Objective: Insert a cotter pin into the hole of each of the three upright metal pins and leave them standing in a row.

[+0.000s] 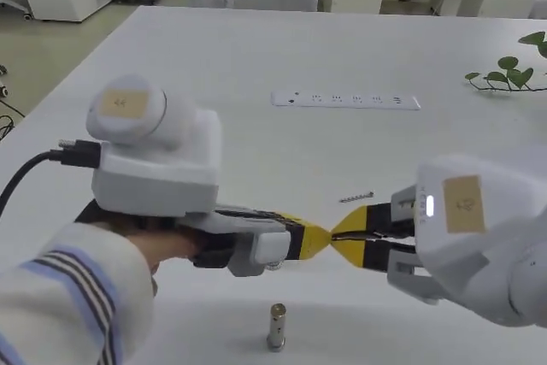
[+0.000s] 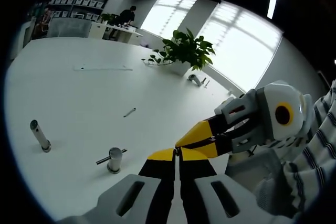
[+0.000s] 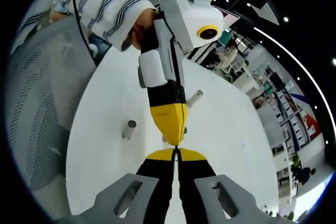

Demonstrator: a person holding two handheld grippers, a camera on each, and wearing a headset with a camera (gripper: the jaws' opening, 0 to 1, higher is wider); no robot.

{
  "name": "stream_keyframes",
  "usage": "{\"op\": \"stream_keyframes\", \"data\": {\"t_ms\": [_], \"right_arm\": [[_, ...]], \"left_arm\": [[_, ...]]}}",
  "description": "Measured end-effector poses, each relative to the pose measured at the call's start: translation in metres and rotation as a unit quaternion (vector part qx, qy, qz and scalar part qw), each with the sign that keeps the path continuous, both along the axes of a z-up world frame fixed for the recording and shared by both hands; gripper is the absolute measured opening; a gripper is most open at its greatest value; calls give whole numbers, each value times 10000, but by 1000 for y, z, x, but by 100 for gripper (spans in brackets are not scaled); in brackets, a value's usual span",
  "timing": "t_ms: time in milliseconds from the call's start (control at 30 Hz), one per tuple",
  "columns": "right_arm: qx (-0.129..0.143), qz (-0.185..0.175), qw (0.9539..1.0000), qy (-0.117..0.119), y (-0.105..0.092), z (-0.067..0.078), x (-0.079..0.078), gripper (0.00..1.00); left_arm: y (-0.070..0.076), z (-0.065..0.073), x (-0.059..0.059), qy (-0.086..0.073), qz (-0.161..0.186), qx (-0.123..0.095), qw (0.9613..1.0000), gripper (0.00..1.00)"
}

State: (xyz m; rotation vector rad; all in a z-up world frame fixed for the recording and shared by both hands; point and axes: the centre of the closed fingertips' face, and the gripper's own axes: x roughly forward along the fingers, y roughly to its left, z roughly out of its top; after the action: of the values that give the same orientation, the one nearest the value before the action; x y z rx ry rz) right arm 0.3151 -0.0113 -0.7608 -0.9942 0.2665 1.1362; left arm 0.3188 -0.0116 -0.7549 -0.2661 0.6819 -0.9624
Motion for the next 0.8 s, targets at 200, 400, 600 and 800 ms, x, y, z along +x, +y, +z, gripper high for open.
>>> {"op": "stream_keyframes", "data": {"t_ms": [200,400,600,800], "right_arm": [[-4,77,10000,-9,1,0,-1,3],[33,27,9999,113,-1,-2,-2,11],[379,-157,9957,825,-5,-4,-7,14],[616,-199,9883,1378,-11,-4,-14,14]], "left_arm": [[0,0,-1,-4,-28,14,10000,0],[3,-2,0,-65,-48,133,9999,0],[4,-2,-6,-450,-441,318,9975,0],[6,4,-9,-956,-719,412,9920,0]]}}
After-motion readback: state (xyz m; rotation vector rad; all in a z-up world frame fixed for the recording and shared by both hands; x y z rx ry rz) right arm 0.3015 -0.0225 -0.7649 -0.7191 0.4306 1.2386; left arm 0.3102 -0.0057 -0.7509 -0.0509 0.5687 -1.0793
